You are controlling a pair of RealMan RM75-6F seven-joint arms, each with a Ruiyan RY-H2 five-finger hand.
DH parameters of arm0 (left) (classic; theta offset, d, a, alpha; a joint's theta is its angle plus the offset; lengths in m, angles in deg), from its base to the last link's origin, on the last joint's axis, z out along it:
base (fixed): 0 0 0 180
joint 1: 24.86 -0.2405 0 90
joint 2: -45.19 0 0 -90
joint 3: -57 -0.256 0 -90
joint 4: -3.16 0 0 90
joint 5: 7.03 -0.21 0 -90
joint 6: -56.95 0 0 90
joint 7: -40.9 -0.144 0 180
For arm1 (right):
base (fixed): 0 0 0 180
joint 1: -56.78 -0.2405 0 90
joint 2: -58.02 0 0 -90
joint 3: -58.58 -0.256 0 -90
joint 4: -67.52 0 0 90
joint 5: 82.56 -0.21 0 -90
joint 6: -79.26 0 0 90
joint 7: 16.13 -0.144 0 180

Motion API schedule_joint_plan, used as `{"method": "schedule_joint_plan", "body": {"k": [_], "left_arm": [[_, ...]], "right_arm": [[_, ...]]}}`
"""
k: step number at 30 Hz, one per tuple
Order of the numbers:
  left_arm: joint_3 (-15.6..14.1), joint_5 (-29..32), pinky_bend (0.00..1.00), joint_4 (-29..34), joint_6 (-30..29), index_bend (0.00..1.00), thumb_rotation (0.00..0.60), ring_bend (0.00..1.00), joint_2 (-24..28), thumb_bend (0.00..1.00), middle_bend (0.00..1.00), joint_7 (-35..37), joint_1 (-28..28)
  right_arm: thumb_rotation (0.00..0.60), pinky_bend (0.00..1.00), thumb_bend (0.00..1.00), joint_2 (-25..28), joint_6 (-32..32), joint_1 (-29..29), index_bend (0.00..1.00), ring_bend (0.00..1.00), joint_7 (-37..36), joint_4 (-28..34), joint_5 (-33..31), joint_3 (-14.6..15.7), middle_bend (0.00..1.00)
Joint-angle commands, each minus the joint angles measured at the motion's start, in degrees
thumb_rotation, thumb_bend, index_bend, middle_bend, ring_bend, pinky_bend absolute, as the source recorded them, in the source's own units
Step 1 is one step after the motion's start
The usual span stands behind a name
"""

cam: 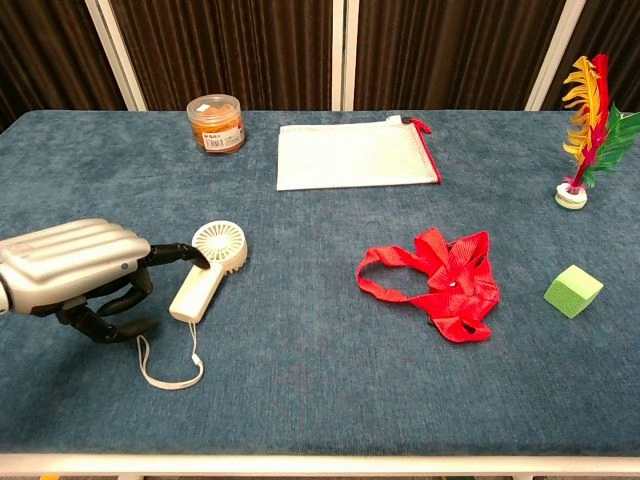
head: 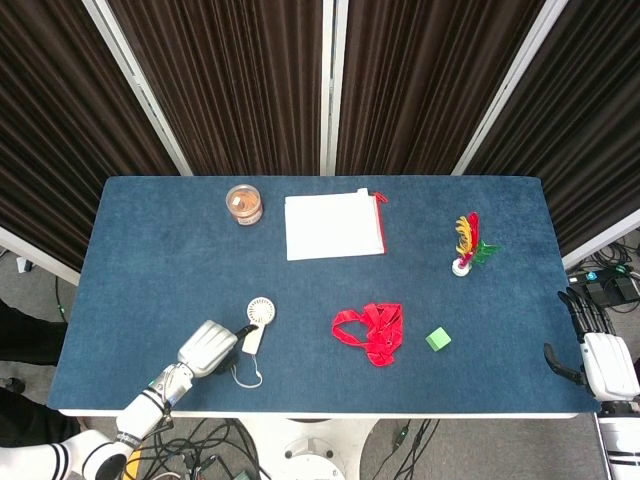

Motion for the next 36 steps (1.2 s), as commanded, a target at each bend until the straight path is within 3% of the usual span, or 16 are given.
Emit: {"method": "schedule_joint_plan", "body": {"k": [1,8,14,19,23,26,29,31,32,33,34,36], "left_arm": [[-0.1,0.4,0.91,-0.3,0.5,0.16,0.600,0.87,-0.1,0.37,0.82,0.2,0.2],[-0.1,0.6,0.91,-0.6,-0.1,0.16,0.600,0.87,0.2,0.37,0.83,0.7,0.3],[0.2,-1.0,0.91,3.2,-3.5,0.16,0.600,0.87,3.7,0.37,0.83,1.1,-0.3],[0.2,-2.3,0.91,6.9,-7.9,0.16,0.600,0.87,7.9,0.37,0.83,1.8,-2.0],[0.6,-3.1,0.91,5.9,-13.6,0.15,0.600,0.86,9.1,0.37,0.82,6.3,-4.9],[0.7,-3.8,0.86,3.2,-19.0,0.15,0.600,0.77,9.6,0.35,0.73,9.3,-7.8],[0.8,-3.0,0.73,0.5,-23.2,0.15,0.600,0.55,10.2,0.33,0.55,11.7,-10.9],[1.0,-1.3,0.56,-0.2,-24.3,0.15,0.600,0.29,11.0,0.30,0.35,14.4,-12.5],[1.4,0.0,0.49,-0.4,-24.6,0.15,0.600,0.21,11.7,0.28,0.29,16.9,-13.4],[1.7,0.7,0.37,-0.6,-24.8,0.15,0.600,0.11,12.2,0.23,0.19,18.8,-14.0],[2.1,1.4,0.27,-1.1,-25.4,0.15,0.600,0.05,12.8,0.19,0.13,20.6,-14.7],[2.5,1.8,0.18,-1.9,-26.6,0.15,0.600,0.01,13.6,0.12,0.08,21.8,-15.7]], "right_arm": [[0.600,0.00,0.33,0.0,0.0,0.0,0.00,0.00,0.0,0.0,0.0,0.0,0.00],[0.600,0.00,0.33,-0.1,0.1,0.0,0.00,0.00,-0.1,-0.1,0.0,0.0,0.00],[0.600,0.00,0.33,0.0,-0.5,0.2,0.00,0.00,-0.3,-0.2,0.2,-0.1,0.00],[0.600,0.00,0.33,-0.2,-0.5,0.2,0.00,0.00,-0.6,-0.4,0.3,0.1,0.00],[0.600,0.00,0.33,-0.4,-0.6,0.2,0.00,0.00,-0.5,-0.5,0.6,0.2,0.00],[0.600,0.00,0.33,-0.5,-0.9,0.2,0.00,0.00,-0.5,-0.5,0.9,0.2,0.00],[0.600,0.00,0.33,-0.6,-1.1,0.2,0.00,0.00,-0.5,-0.7,1.1,0.3,0.00],[0.600,0.00,0.33,-0.6,-1.2,0.3,0.00,0.00,-0.5,-0.8,1.1,0.3,0.00],[0.600,0.00,0.33,-0.6,-1.2,0.3,0.00,0.00,-0.5,-0.8,1.0,0.3,0.00],[0.600,0.00,0.33,-0.6,-1.3,0.3,0.00,0.00,-0.5,-0.8,1.0,0.3,0.00],[0.600,0.00,0.33,-0.6,-1.3,0.4,0.00,0.00,-0.4,-0.7,1.0,0.3,0.00],[0.600,0.00,0.33,-0.5,-1.6,0.4,0.00,0.00,-0.3,-0.4,1.1,0.3,0.00]]}}
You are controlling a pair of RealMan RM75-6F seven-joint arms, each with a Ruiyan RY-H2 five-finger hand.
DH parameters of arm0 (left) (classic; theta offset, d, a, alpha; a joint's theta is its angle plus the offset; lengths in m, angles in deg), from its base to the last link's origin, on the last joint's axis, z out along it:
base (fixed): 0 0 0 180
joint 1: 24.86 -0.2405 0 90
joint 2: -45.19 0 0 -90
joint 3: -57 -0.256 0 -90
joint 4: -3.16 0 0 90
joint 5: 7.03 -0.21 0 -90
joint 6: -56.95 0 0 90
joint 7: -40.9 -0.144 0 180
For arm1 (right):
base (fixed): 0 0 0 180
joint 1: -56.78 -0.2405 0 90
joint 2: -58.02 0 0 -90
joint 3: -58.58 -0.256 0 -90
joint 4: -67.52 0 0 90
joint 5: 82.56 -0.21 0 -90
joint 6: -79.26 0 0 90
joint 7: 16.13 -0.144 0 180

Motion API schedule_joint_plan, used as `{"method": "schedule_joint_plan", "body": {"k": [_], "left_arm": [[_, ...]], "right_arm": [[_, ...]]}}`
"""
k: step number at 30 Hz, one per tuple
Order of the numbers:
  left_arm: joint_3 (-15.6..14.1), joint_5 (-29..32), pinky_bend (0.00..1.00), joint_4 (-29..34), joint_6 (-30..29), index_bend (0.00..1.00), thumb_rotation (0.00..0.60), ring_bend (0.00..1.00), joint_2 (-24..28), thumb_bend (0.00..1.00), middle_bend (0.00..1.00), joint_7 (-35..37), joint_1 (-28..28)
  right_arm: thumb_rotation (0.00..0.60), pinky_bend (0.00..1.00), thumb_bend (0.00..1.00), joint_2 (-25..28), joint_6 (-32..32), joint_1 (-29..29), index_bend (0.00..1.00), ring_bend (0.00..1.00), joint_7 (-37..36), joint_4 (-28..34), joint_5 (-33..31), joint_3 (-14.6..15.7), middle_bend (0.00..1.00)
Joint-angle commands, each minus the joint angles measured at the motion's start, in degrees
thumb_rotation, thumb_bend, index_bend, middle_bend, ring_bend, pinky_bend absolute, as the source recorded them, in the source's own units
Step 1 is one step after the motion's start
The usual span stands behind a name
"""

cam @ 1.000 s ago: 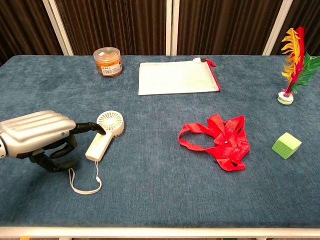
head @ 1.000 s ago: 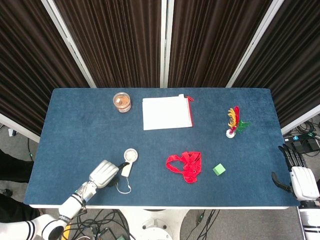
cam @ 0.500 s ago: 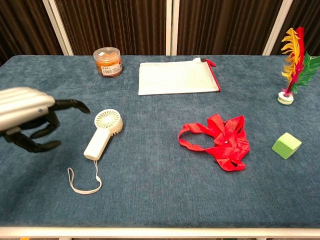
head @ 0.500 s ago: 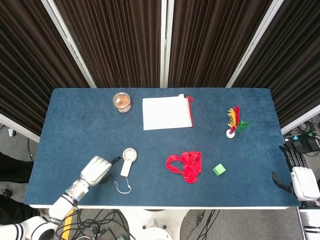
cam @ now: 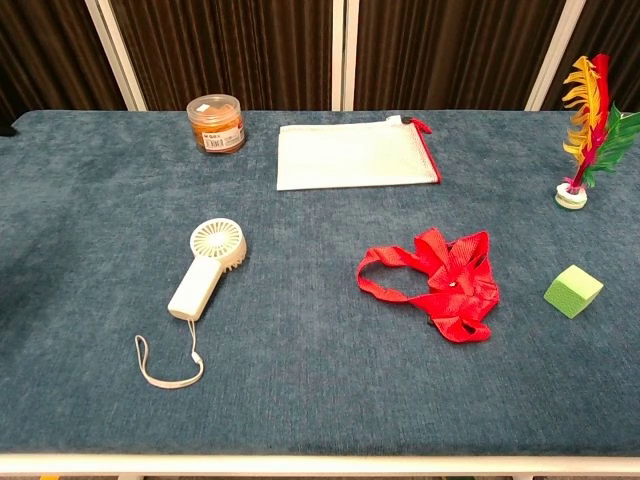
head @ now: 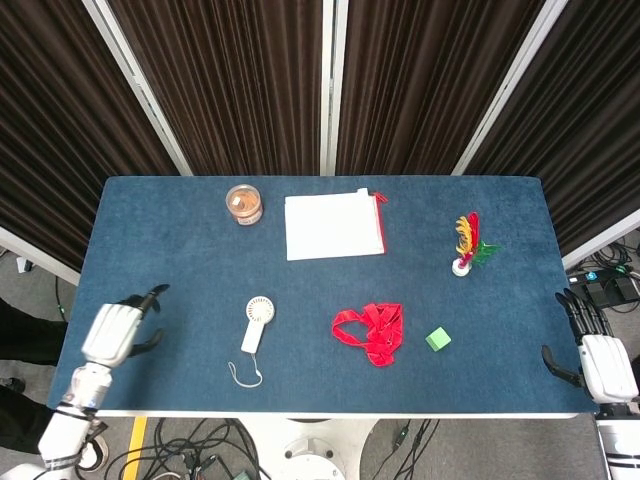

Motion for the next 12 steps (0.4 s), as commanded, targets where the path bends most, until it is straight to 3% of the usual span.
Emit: {"method": "schedule_joint_plan", "body": {"k": [1,6,12], "left_arm": [[1.2,2.1,0.16,-2.1,-2.9,0.15,0.600,0.01,2.4,0.10,0.07,3.9,-3.0],[1.4,1.4,0.13,-3.4,-6.1,0.15,0.600,0.01,4.2,0.05,0.07,3.4,-5.2],[0.8,3.0,0.13,-2.3,-4.8,0.14,0.600,0.01,6.4,0.03,0.08,4.5,-7.1]], "right_arm": [[0.600,0.00,0.33,0.1,-0.4,0.1,0.00,0.00,0.2,0.4,0.1,-0.1,0.00],[0.600,0.00,0.33,-0.4,-1.3,0.3,0.00,0.00,0.8,1.0,0.7,0.0,0.00],[0.600,0.00,0.33,-1.0,-1.1,0.2,0.00,0.00,2.5,0.9,1.7,0.9,0.00]]}}
